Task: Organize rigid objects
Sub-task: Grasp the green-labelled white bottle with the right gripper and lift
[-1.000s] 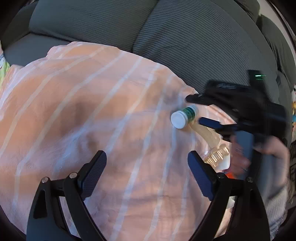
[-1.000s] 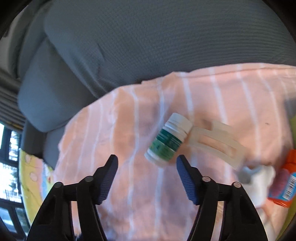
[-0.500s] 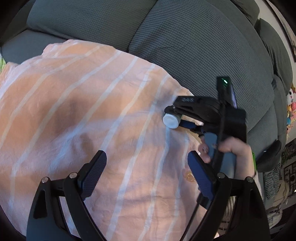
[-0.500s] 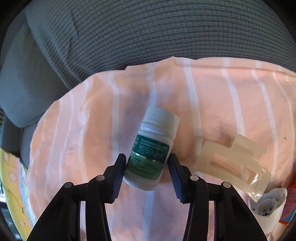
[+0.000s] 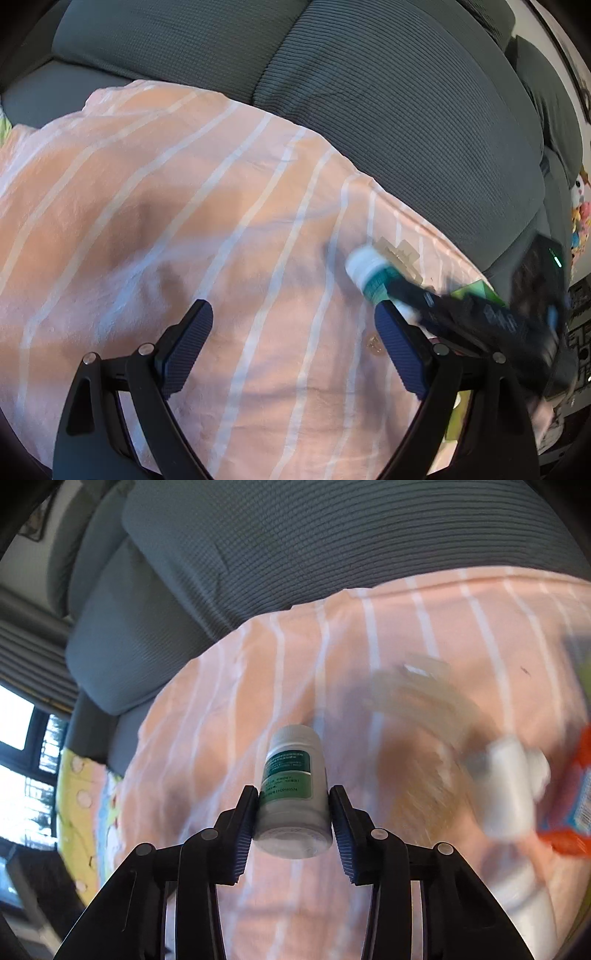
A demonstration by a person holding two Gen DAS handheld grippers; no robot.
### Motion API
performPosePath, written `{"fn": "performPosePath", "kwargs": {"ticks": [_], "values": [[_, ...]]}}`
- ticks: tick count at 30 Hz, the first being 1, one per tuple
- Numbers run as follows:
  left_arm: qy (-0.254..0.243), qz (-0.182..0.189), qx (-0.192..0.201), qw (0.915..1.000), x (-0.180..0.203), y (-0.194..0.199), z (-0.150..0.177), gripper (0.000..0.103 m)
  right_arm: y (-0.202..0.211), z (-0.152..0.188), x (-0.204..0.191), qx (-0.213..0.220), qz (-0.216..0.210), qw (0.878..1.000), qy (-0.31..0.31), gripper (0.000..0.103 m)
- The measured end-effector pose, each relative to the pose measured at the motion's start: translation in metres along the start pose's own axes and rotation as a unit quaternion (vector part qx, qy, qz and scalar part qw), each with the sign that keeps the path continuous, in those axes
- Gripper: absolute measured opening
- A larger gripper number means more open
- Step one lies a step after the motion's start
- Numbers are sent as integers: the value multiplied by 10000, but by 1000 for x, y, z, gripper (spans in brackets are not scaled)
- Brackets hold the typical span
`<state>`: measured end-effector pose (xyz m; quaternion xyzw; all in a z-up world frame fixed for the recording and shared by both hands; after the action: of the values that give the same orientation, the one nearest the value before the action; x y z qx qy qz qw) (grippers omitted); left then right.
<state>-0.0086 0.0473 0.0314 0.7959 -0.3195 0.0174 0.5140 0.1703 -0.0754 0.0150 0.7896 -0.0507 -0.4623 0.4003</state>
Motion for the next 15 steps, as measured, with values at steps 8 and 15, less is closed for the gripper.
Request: {"fn": "performPosePath", "kwargs": {"ticks": [8,15], "values": [[-558,151,-190,9981,25,-1,21,89,37,60,31,-81,218,9997,91,42],[-898,360,-699,9928,51,-10,52,89,46,82,48,-124,663,9976,169,42]]}}
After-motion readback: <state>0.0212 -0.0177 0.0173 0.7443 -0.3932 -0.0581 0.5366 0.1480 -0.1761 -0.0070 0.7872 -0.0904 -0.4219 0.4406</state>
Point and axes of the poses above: each gripper's, at about its wrist camera, not at the fingertips, and y roughly against the way its jaws point, x to its right, z to its underside, the point moved 3 cm from there along -y, roughly the way its jaws point, and after that the axes turned 7 degrees about -z, right-handed, at the moved point
